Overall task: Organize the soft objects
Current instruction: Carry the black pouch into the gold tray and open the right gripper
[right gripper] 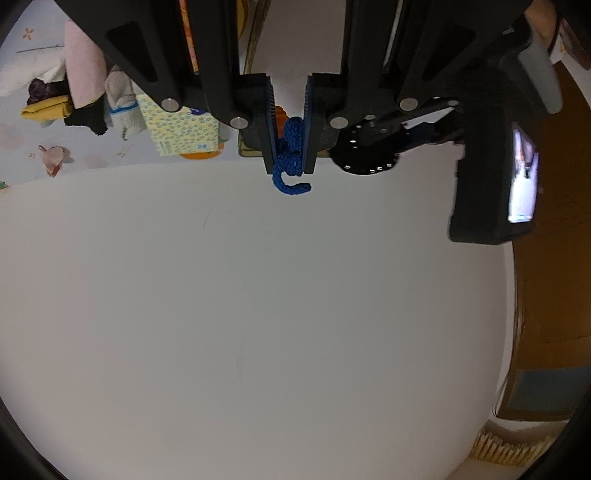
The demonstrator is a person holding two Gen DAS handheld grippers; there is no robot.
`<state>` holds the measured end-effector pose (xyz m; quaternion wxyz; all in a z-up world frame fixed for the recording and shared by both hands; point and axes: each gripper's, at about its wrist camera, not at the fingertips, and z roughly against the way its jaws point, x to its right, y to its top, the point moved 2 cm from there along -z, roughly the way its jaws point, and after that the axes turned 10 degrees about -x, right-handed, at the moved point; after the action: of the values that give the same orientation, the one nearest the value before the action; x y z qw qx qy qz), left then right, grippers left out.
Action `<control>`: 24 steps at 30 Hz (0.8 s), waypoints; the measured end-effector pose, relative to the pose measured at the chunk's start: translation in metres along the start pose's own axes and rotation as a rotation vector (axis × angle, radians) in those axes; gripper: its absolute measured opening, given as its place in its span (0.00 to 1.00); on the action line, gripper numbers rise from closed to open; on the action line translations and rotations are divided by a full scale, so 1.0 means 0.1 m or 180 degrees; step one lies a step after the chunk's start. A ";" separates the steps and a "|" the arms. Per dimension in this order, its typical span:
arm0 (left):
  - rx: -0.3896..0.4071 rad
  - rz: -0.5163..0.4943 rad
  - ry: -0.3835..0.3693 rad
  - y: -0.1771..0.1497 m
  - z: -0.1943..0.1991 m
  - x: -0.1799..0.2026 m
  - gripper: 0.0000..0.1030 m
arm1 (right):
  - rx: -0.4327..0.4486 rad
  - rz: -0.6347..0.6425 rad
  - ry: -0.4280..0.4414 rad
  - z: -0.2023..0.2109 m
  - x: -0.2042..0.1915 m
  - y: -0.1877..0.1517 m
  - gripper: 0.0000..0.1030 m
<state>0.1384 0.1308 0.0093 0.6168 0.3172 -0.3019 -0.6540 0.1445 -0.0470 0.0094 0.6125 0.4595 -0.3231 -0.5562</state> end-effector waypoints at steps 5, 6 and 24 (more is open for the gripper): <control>-0.0117 -0.0032 0.0248 -0.02 -0.12 -0.03 0.31 | -0.0181 -0.0018 0.0032 -0.23 -0.02 0.01 0.13; -0.0161 -0.0026 0.0251 -0.03 -0.15 -0.04 0.31 | -0.0233 -0.0007 0.0045 -0.28 -0.02 0.00 0.13; -0.0475 -0.0007 0.0360 -0.11 -0.31 -0.15 0.31 | -0.0741 -0.0212 0.0236 -0.70 0.08 -0.19 0.13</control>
<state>0.1569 0.1466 -0.0181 0.6541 0.3071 -0.2166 -0.6565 0.2017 -0.0398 -0.0350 0.6544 0.4160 -0.2180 -0.5926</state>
